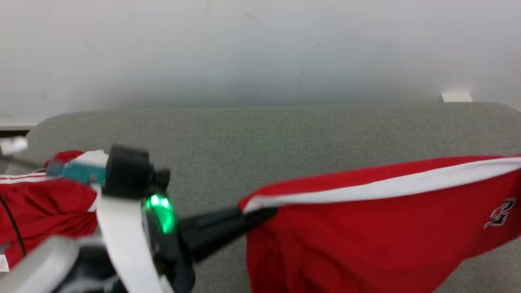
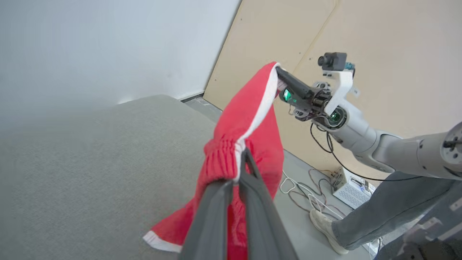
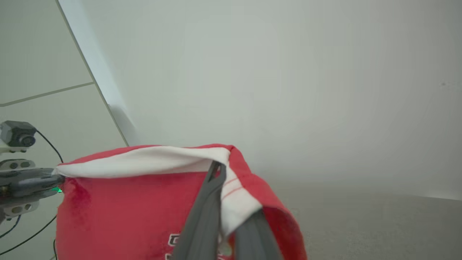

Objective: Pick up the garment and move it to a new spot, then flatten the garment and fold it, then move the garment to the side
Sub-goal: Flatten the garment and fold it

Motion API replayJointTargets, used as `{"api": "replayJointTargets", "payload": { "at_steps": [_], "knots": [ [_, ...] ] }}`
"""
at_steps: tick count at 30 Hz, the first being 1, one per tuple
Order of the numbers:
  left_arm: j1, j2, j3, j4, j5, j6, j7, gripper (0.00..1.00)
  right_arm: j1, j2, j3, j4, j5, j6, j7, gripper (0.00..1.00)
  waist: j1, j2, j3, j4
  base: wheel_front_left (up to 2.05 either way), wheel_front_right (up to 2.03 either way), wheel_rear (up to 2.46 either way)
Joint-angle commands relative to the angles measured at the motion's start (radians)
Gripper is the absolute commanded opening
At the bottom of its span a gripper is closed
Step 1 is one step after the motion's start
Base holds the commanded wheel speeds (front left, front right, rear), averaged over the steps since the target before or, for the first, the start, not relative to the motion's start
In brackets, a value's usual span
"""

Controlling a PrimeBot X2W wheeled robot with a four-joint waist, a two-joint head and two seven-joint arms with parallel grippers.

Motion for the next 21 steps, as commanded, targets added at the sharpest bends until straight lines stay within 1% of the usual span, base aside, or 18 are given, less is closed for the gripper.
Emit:
{"api": "replayJointTargets", "payload": {
  "at_steps": [1, 3, 6, 7, 9, 11, 13, 15, 16, 18, 19, 21],
  "knots": [
    [-0.085, -0.013, 0.000, 0.041, 0.005, 0.000, 0.037, 0.00, -0.060, -0.014, -0.015, 0.017, 0.026, -0.003, 0.027, 0.00, 0.0000, -0.0001, 0.034, 0.002, 0.00, 0.00, 0.00],
    [-0.204, -0.048, 0.005, 0.118, 0.018, 0.013, 0.067, 0.00, -0.135, -0.038, -0.023, 0.063, 0.021, -0.003, 0.067, 0.00, 0.0000, -0.0001, 0.066, 0.006, 0.00, 0.00, 0.00],
    [-0.369, -0.118, -0.006, 0.269, 0.065, 0.026, 0.092, 0.00, -0.296, -0.020, 0.024, 0.134, 0.011, -0.003, 0.131, 0.00, 0.0000, -0.0001, 0.123, 0.009, 0.00, 0.00, 0.00],
    [-0.423, -0.141, -0.013, 0.326, 0.088, 0.028, 0.095, 0.00, -0.364, -0.003, 0.049, 0.169, -0.001, -0.003, 0.154, 0.00, 0.0000, -0.0001, 0.143, 0.009, 0.00, 0.00, 0.00],
    [-0.526, -0.188, -0.023, 0.441, 0.151, 0.030, 0.078, 0.00, -0.517, 0.055, 0.095, 0.253, -0.044, -0.003, 0.186, 0.00, 0.0000, -0.0001, 0.186, 0.011, 0.00, 0.00, 0.00],
    [-0.627, -0.226, -0.027, 0.559, 0.228, 0.029, 0.043, 0.00, -0.688, 0.139, 0.143, 0.349, -0.127, -0.003, 0.207, 0.00, 0.0000, -0.0001, 0.230, 0.013, 0.00, 0.00, 0.00],
    [-0.720, -0.261, -0.025, 0.673, 0.308, 0.028, -0.019, 0.00, -0.855, 0.243, 0.179, 0.453, -0.231, -0.003, 0.213, 0.00, 0.0000, -0.0001, 0.272, 0.017, 0.00, 0.00, 0.00],
    [-0.813, -0.288, -0.011, 0.783, 0.412, 0.037, -0.130, 0.00, -1.013, 0.347, 0.189, 0.565, -0.345, -0.003, 0.182, 0.00, 0.0000, -0.0001, 0.310, 0.022, 0.00, 0.00, 0.00],
    [-0.845, -0.309, -0.010, 0.840, 0.442, 0.036, -0.179, 0.00, -1.084, 0.390, 0.201, 0.609, -0.412, -0.003, 0.159, 0.00, 0.0000, -0.0001, 0.328, 0.023, 0.00, 0.00, 0.00],
    [-0.913, -0.346, 0.009, 0.937, 0.509, 0.044, -0.308, 0.00, -1.190, 0.467, 0.206, 0.695, -0.514, -0.003, 0.100, 0.00, 0.0000, -0.0001, 0.358, 0.027, 0.00, 0.00, 0.00],
    [-0.934, -0.361, -0.004, 0.981, 0.535, 0.036, -0.352, 0.00, -1.229, 0.498, 0.216, 0.725, -0.550, -0.003, 0.071, 0.00, 0.0000, -0.0001, 0.372, 0.030, 0.00, 0.00, 0.00],
    [-0.972, -0.386, -0.017, 1.065, 0.589, 0.030, -0.451, 0.00, -1.289, 0.528, 0.235, 0.781, -0.626, -0.003, 0.007, 0.00, 0.0000, -0.0001, 0.400, 0.033, 0.00, 0.00, 0.00]
  ]
}}
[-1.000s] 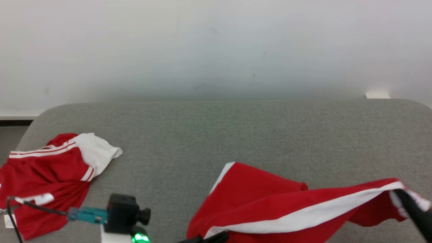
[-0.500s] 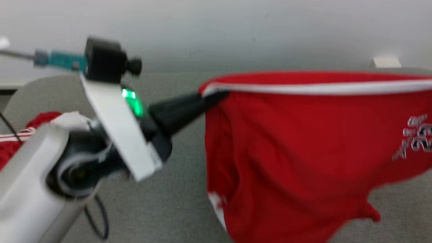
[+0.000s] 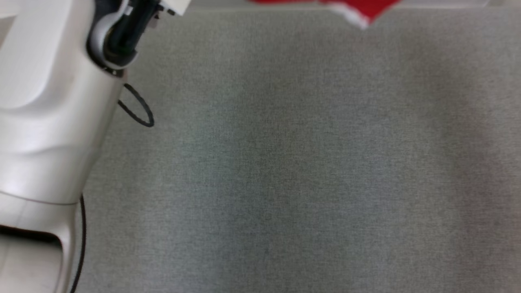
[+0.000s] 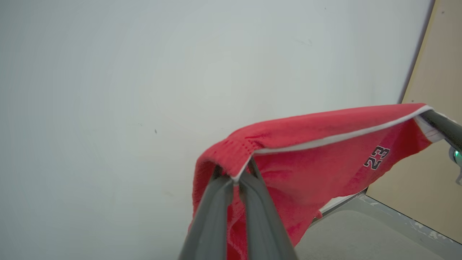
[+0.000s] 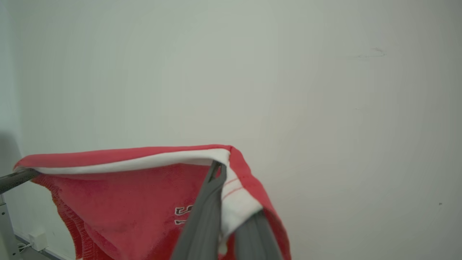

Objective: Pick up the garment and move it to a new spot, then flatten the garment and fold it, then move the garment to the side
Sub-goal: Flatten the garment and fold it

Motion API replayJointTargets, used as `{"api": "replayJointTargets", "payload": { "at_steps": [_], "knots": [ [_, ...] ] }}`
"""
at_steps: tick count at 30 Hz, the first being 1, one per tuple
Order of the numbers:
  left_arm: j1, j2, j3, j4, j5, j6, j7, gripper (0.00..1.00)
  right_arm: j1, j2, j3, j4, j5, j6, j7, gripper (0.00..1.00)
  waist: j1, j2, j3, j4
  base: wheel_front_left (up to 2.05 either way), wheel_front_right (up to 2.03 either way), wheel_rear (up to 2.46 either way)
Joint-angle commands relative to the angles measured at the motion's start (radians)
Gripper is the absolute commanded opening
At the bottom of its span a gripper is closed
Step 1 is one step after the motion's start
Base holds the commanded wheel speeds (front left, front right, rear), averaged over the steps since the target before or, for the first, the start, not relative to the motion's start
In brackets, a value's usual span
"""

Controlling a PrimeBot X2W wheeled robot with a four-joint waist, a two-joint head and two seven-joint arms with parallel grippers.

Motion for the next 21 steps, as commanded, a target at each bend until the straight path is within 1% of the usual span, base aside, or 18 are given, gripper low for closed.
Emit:
{"api": "replayJointTargets", "payload": {
  "at_steps": [1, 2, 5, 7, 10, 13, 16, 18, 21],
  "knots": [
    [0.003, -0.013, -0.009, 0.028, 0.010, -0.005, -0.029, 0.00, -0.001, 0.010, 0.007, 0.021, -0.010, -0.003, -0.025, 0.00, -0.0004, 0.0000, 0.043, 0.012, 0.00, 0.00, 0.00],
    [0.004, -0.031, -0.016, 0.061, 0.023, -0.008, -0.071, 0.00, 0.006, 0.019, 0.017, 0.042, -0.012, -0.003, -0.048, 0.00, -0.0004, 0.0000, 0.050, 0.016, 0.00, 0.00, 0.00],
    [0.054, -0.054, -0.073, 0.142, 0.055, -0.023, -0.164, 0.00, 0.085, -0.001, 0.086, 0.063, -0.008, -0.003, -0.107, 0.00, -0.0004, 0.0000, 0.053, 0.025, 0.00, 0.00, 0.00],
    [0.115, -0.074, -0.117, 0.165, 0.051, -0.029, -0.193, 0.00, 0.165, -0.036, 0.146, 0.056, 0.007, -0.003, -0.137, 0.00, -0.0004, 0.0000, 0.044, 0.030, 0.00, 0.00, 0.00],
    [0.243, -0.072, -0.207, 0.156, 0.048, -0.033, -0.215, 0.00, 0.336, -0.102, 0.229, 0.025, 0.059, -0.003, -0.172, 0.00, -0.0004, 0.0000, 0.012, 0.041, 0.00, 0.00, 0.00],
    [0.386, -0.036, -0.291, 0.098, -0.011, -0.033, -0.222, 0.00, 0.503, -0.186, 0.292, -0.032, 0.110, -0.003, -0.195, 0.00, -0.0004, 0.0000, -0.016, 0.048, 0.00, 0.00, 0.00],
    [0.510, 0.013, -0.362, 0.029, -0.065, -0.033, -0.225, 0.00, 0.663, -0.264, 0.328, -0.095, 0.156, -0.002, -0.217, 0.00, -0.0004, 0.0000, -0.051, 0.059, 0.00, 0.00, 0.00],
    [0.597, 0.038, -0.393, -0.013, -0.089, -0.033, -0.228, 0.00, 0.766, -0.303, 0.337, -0.125, 0.185, -0.003, -0.226, 0.00, -0.0004, 0.0000, -0.090, 0.065, 0.00, 0.00, 0.00],
    [0.724, 0.081, -0.414, -0.072, -0.131, -0.033, -0.230, 0.00, 0.908, -0.353, 0.358, -0.171, 0.203, -0.003, -0.226, 0.00, -0.0004, 0.0000, -0.157, 0.069, 0.00, 0.00, 0.00]
  ]
}}
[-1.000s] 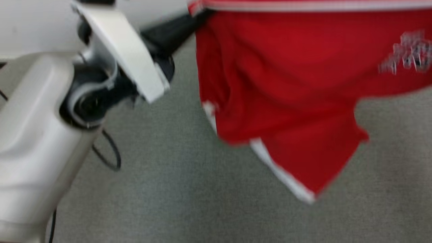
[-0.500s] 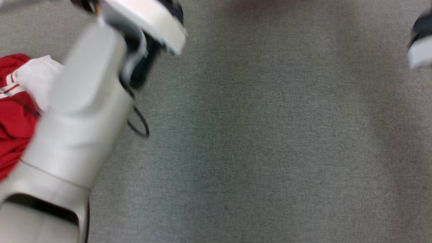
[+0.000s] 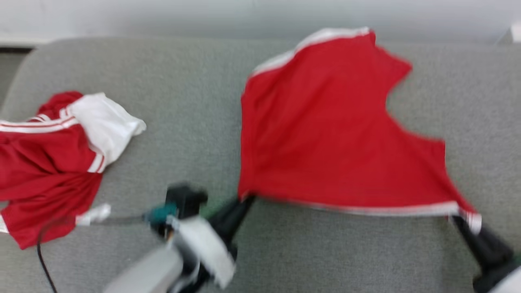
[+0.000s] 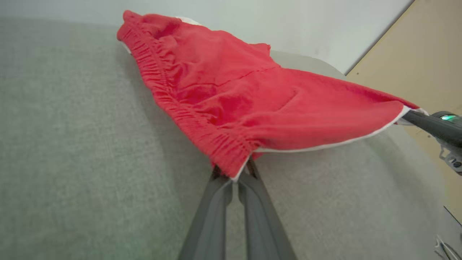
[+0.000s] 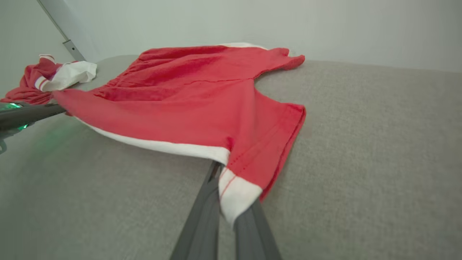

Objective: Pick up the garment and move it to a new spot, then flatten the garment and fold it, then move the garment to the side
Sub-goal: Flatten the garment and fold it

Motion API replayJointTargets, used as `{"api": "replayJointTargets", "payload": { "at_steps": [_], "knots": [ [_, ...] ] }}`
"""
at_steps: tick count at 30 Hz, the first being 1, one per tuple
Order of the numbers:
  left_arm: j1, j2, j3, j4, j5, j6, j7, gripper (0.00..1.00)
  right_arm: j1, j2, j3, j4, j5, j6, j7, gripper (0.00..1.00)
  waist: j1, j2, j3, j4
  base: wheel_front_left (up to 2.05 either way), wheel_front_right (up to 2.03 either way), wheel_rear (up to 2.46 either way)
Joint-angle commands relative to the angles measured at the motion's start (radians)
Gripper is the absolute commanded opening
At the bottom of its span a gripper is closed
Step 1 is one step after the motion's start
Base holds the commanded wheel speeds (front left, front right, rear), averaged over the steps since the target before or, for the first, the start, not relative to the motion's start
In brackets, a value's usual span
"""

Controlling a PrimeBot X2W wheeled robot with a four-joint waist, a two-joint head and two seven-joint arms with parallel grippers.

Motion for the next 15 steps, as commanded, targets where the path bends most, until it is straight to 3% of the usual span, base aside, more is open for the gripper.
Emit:
{"api": "replayJointTargets", "payload": {
  "at_steps": [1, 6, 11, 15],
  "knots": [
    [0.057, 0.023, -0.004, -0.021, -0.023, -0.003, -0.007, 0.00, 0.054, -0.016, 0.006, -0.017, 0.013, -0.003, 0.009, 0.00, 0.0000, -0.0001, -0.073, 0.008, 0.00, 0.00, 0.00],
    [0.284, 0.125, -0.021, -0.195, -0.105, 0.050, 0.024, 0.00, 0.286, -0.087, -0.009, -0.123, 0.079, -0.003, 0.054, 0.00, 0.0000, -0.0001, -0.174, 0.004, 0.00, 0.00, 0.00],
    [0.448, 0.248, -0.020, -0.473, -0.205, 0.122, 0.082, 0.00, 0.479, -0.174, -0.116, -0.266, 0.153, -0.003, 0.090, 0.00, 0.0000, -0.0001, -0.186, 0.007, 0.00, 0.00, 0.00],
    [0.470, 0.277, 0.029, -0.636, -0.311, 0.144, 0.109, 0.00, 0.506, -0.220, -0.181, -0.354, 0.182, -0.003, 0.159, 0.00, 0.0000, -0.0001, -0.162, 0.019, 0.00, 0.00, 0.00]
  ]
}}
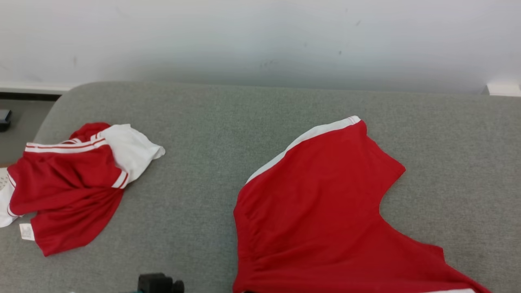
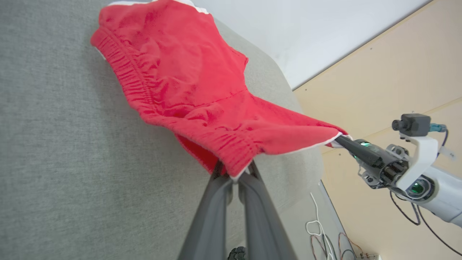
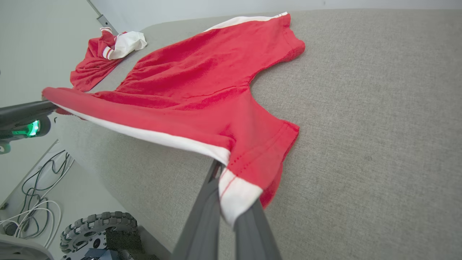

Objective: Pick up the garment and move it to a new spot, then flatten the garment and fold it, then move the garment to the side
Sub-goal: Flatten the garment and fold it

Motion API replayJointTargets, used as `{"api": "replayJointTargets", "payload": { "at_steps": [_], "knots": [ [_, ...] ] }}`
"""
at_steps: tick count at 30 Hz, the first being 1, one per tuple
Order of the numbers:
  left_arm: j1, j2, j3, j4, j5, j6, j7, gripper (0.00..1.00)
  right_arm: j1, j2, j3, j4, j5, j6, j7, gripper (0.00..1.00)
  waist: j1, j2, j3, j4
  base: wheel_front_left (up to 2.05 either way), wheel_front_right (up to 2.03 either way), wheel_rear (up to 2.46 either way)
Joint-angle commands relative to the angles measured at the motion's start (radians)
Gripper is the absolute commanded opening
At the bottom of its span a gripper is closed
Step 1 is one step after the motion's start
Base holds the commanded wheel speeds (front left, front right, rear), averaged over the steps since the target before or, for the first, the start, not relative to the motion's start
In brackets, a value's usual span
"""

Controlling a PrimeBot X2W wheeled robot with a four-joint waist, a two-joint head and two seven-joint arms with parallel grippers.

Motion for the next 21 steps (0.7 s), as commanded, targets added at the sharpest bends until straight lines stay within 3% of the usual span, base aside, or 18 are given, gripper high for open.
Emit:
{"api": "replayJointTargets", "payload": {
  "at_steps": [1, 7, 12, 21],
  "knots": [
    [-0.012, 0.005, 0.022, -0.028, -0.041, -0.002, 0.012, 0.00, -0.023, -0.013, -0.018, -0.015, 0.011, -0.003, 0.025, 0.00, 0.0005, -0.0001, 0.021, 0.011, 0.00, 0.00, 0.00],
    [-0.142, -0.036, 0.104, -0.073, -0.210, -0.010, 0.115, 0.00, -0.234, -0.023, -0.040, -0.031, 0.034, -0.003, 0.210, 0.00, 0.0005, -0.0001, 0.123, 0.073, 0.00, 0.00, 0.00],
    [-0.251, -0.078, 0.126, -0.029, -0.257, -0.001, 0.179, 0.00, -0.441, -0.012, -0.033, 0.019, 0.070, -0.003, 0.350, 0.00, 0.0005, -0.0001, 0.203, 0.127, 0.00, 0.00, 0.00],
    [-0.451, -0.286, 0.141, 0.200, -0.266, 0.006, 0.182, 0.00, -0.839, 0.072, 0.023, 0.231, 0.039, -0.003, 0.519, 0.00, 0.0005, -0.0001, 0.321, 0.237, 0.00, 0.00, 0.00]
  ]
}}
